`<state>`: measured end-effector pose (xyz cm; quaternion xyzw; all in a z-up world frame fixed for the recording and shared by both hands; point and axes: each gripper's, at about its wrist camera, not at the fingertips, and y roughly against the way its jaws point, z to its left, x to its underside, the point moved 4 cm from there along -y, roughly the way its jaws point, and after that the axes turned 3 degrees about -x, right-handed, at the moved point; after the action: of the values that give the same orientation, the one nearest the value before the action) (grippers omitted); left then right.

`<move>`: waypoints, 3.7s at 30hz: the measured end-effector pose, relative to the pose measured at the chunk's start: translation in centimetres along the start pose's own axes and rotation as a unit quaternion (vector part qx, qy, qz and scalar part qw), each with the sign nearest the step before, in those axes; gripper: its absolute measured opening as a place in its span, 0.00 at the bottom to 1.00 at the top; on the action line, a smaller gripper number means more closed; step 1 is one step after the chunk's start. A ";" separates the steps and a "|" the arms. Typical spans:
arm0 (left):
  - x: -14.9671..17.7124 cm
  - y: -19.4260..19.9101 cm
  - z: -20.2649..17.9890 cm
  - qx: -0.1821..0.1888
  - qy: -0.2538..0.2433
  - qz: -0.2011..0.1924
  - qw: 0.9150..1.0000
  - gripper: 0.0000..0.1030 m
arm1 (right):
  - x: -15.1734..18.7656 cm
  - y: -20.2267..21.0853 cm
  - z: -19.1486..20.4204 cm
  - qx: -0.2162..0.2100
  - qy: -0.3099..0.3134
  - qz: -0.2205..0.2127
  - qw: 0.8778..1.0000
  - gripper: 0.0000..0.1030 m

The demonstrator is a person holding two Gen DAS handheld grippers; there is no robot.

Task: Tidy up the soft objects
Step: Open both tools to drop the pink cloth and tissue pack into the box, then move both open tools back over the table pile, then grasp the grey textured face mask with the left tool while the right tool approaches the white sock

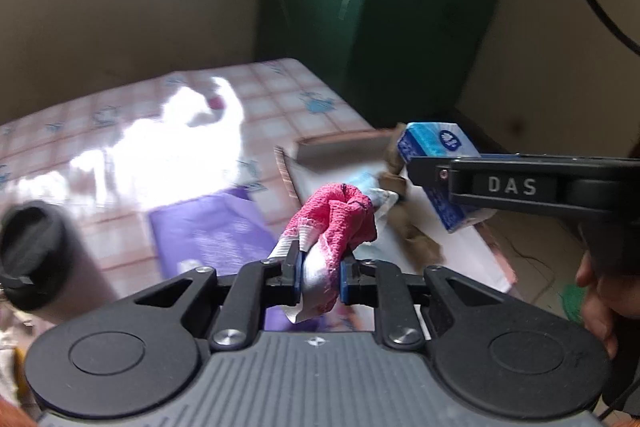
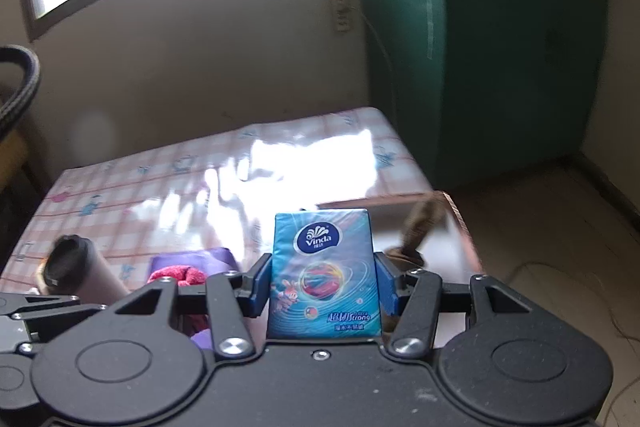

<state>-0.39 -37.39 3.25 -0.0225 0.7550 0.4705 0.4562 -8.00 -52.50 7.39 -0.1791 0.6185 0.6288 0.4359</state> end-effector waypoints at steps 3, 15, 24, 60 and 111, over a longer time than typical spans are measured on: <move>0.2 -1.1 -1.6 0.019 -0.008 0.008 1.000 0.19 | 0.6 0.0 -1.9 0.014 -0.011 0.006 1.000 0.62; 1.4 -3.4 -4.9 0.075 -0.033 0.021 0.996 0.54 | 2.9 0.2 -6.2 0.065 -0.031 0.019 0.997 0.74; -0.1 -0.6 -2.3 -0.012 -0.025 -0.004 1.000 0.72 | 2.4 1.0 -3.6 0.046 -0.023 0.009 0.999 0.75; 1.4 9.3 13.1 -0.214 0.131 -0.019 0.968 0.91 | 1.1 -1.5 14.8 -0.060 0.091 0.022 0.994 0.77; 13.1 15.2 27.6 -0.293 0.257 -0.005 0.921 0.91 | 7.9 -4.5 31.1 -0.195 0.159 0.063 0.966 0.77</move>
<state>3.35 -3.57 0.56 -0.2787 0.6748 0.6465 0.2215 0.85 -21.53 3.84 -0.3189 0.5552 0.7271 0.2478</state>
